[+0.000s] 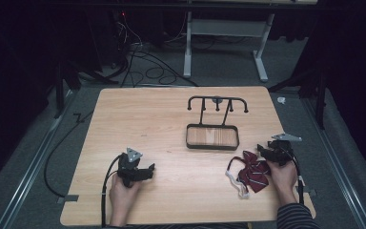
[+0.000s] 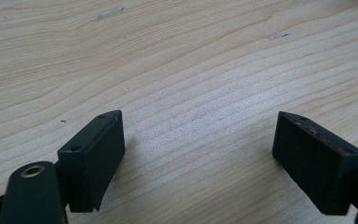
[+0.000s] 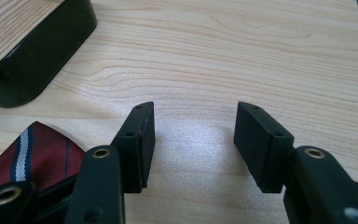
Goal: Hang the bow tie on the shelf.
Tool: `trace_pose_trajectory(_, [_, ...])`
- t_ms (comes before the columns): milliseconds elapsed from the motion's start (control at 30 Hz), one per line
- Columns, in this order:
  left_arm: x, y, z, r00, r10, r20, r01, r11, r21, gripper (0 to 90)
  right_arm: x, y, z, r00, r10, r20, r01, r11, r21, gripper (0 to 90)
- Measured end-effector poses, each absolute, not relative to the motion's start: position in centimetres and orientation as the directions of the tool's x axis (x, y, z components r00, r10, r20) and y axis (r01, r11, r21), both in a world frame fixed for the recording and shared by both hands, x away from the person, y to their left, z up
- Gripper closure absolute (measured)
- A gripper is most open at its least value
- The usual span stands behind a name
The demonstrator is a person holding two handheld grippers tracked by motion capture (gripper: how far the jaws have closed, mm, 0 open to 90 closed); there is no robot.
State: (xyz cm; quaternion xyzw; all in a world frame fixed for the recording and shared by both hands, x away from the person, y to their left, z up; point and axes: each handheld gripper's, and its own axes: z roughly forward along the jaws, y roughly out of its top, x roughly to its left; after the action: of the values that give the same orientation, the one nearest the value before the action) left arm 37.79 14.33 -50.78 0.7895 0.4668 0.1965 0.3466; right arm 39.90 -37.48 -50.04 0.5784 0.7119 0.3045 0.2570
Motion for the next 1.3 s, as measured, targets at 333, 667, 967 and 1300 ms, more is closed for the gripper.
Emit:
trace_pose_trajectory(333, [37.8,14.3,-50.8,0.487,0.873,-0.014,0.601,-0.324,0.731,17.3,39.9,-37.5,-50.0,-0.195,0.981,0.006,0.669,0.128,0.732,50.4])
trace_pose_trajectory(667, [37.8,14.3,-50.8,0.487,0.873,-0.014,0.601,-0.324,0.731,17.3,39.4,-37.6,-49.4,-0.213,0.976,0.042,0.665,0.113,0.738,52.6])
trace_pose_trajectory(967, [37.8,14.3,-50.8,0.487,0.873,-0.014,0.601,-0.324,0.731,17.2,38.7,-37.5,-48.6,-0.236,0.970,0.062,0.649,0.110,0.753,54.9])
trace_pose_trajectory(1300, [37.8,14.3,-50.8,0.487,0.873,-0.014,0.601,-0.324,0.731,17.2,37.6,-37.0,-48.0,-0.276,0.957,0.085,0.624,0.111,0.773,59.5])
